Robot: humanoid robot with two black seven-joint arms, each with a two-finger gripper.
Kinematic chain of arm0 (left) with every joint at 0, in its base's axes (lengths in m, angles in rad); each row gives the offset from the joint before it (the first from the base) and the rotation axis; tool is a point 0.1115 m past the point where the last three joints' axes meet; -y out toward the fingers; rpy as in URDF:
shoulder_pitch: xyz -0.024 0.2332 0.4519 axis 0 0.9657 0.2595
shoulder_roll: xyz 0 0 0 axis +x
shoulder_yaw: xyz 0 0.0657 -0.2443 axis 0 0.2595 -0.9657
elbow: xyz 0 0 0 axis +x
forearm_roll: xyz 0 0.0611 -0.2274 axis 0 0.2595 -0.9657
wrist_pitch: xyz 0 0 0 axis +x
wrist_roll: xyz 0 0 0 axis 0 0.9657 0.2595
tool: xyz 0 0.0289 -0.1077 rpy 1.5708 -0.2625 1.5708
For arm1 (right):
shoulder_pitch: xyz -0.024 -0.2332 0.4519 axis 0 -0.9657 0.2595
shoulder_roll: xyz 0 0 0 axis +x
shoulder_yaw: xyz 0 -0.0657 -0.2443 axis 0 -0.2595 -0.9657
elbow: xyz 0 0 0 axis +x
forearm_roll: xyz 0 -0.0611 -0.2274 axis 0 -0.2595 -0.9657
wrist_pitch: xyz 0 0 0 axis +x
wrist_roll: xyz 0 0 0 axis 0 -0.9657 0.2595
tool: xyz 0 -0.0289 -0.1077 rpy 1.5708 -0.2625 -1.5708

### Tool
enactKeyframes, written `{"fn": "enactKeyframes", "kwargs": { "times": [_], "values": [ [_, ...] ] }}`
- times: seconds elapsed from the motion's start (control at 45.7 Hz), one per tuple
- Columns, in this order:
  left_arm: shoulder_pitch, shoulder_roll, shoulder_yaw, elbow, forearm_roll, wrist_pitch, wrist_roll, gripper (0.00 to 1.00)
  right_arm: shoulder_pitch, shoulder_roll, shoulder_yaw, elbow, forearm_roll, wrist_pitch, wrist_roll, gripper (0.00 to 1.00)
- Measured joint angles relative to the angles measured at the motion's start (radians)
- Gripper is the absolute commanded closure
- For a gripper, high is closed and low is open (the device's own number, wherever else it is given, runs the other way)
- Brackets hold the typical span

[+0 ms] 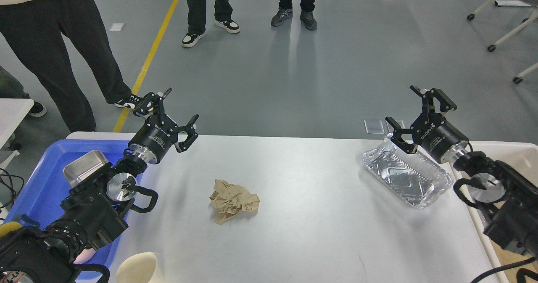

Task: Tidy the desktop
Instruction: 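Reach the right gripper to the foil container and grasp its edge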

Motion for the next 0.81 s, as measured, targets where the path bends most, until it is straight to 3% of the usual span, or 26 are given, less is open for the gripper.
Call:
{"fn": "enactKeyframes", "kwargs": {
  "times": [0.197,0.416,0.612,0.809],
  "values": [
    [0.0,-0.02,0.001,-0.003,0.001,-0.002,-0.001,0.03,0.087,-0.308,-0.271,0.28,-0.182,-0.022,-0.127,0.0],
    [0.0,-0.048,0.001,-0.004,0.001,-0.005,-0.002,0.03,0.126,-0.709,-0.497,0.652,-0.283,-0.022,-0.193,0.0],
    [0.001,-0.077,0.011,-0.004,0.001,-0.005,-0.02,0.03,0.014,-1.12,-0.512,0.954,-0.322,-0.011,-0.2,0.0],
    [0.001,-0.097,0.017,-0.004,0.001,-0.007,-0.023,0.03,-0.037,-1.293,-0.518,1.052,-0.322,-0.011,-0.191,0.0]
  ]
}}
